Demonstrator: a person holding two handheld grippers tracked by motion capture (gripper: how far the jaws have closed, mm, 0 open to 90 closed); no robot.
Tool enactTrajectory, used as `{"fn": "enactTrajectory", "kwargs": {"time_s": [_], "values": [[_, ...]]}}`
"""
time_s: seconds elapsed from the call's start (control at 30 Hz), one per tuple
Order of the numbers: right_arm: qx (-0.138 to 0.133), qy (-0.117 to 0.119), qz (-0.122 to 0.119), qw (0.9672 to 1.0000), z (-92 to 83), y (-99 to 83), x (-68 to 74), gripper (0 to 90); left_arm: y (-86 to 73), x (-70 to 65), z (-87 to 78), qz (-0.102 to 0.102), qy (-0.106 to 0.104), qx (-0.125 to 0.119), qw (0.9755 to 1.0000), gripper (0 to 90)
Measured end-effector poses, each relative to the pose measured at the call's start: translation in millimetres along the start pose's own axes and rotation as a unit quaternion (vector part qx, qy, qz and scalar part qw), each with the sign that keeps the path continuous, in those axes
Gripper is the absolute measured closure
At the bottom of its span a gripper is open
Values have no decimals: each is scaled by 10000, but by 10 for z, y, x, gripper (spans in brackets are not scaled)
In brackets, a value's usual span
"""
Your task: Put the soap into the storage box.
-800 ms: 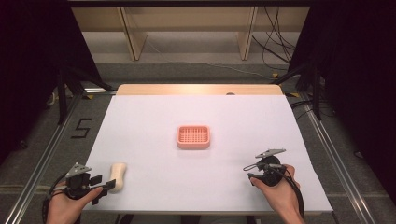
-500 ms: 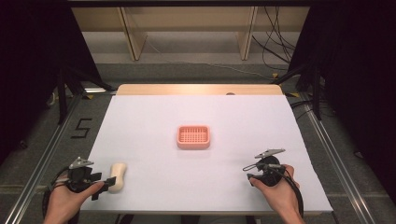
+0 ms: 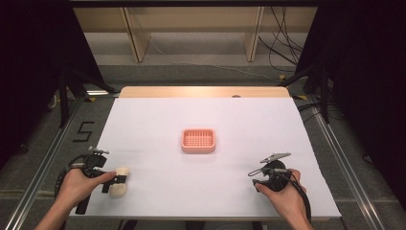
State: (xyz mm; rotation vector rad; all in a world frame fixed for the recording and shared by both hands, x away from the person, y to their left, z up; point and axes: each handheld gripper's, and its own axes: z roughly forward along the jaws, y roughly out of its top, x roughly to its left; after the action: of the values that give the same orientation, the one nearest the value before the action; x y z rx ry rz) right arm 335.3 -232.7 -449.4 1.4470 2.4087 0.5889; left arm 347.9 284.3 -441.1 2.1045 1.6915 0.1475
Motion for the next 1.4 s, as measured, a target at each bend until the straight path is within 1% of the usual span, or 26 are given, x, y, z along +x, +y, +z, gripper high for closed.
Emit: {"fn": "enactTrajectory", "kwargs": {"time_s": [0.07,0.1,0.13,0.2,0.27,0.33,0.37,0.47,0.5,0.57,0.63,0.73,0.77,0.87,0.93,1.0,1.03,1.1,1.13,1.17,1.2,1.27,1.3,1.33,1.37,1.4], "values": [[-2,26,31,10000,6,-3,6,374,43,0,60,78,76,175,9998,318],[-2,26,31,10000,6,-3,6,374,43,0,60,78,76,175,9998,318],[-10,29,28,10000,6,-2,8,374,53,9,69,145,81,235,9996,318],[13,42,-8,10000,2,-2,7,373,82,14,94,161,107,340,9992,318],[99,36,104,9999,-10,-3,33,373,97,-4,116,18,156,402,9991,319],[74,92,20,9999,9,0,21,372,112,6,142,28,185,483,9987,322],[108,67,45,9999,1,-1,31,373,118,14,150,55,210,516,9984,322],[143,80,59,9998,6,1,39,373,134,42,174,-10,207,613,9979,332],[160,111,84,9998,7,-2,44,372,132,44,190,-54,230,586,9980,337],[138,121,24,9998,21,-3,40,373,131,57,211,-25,247,687,9973,338],[145,117,25,9998,24,-1,46,372,132,44,240,-104,229,692,9973,338],[188,136,71,9997,25,-3,58,372,139,45,263,-28,233,758,9968,350],[148,152,-58,9998,36,-4,38,372,143,43,268,-31,214,796,9966,357],[215,149,103,9996,28,-4,69,371,158,38,279,53,279,873,9958,367],[225,131,95,9996,30,-4,71,371,170,27,285,42,294,884,9956,375],[237,140,48,9996,29,-5,69,371,173,39,291,141,285,927,9952,389],[233,156,69,9996,27,-4,74,371,170,7,292,-87,275,966,9949,401],[183,113,1,9998,28,1,76,371,170,9,303,-40,303,897,9955,415],[232,144,-12,9996,24,0,80,371,181,10,297,86,342,975,9946,426],[232,144,-12,9996,24,0,80,371,181,10,297,86,342,975,9946,432],[255,152,-13,9996,27,-1,82,371,191,26,290,302,381,1032,9935,432],[207,166,-69,9996,42,-3,75,371,196,17,292,417,436,1047,9927,443],[276,172,-8,9995,31,-4,87,371,185,-23,301,251,450,1026,9934,447],[278,175,6,9995,32,-2,93,371,195,-20,299,386,476,1074,9923,450],[258,158,-30,9995,33,-2,91,371,194,-31,303,417,495,1102,9918,451],[242,155,-2,9996,34,0,97,371,189,-39,314,418,490,1072,9921,452]]}}
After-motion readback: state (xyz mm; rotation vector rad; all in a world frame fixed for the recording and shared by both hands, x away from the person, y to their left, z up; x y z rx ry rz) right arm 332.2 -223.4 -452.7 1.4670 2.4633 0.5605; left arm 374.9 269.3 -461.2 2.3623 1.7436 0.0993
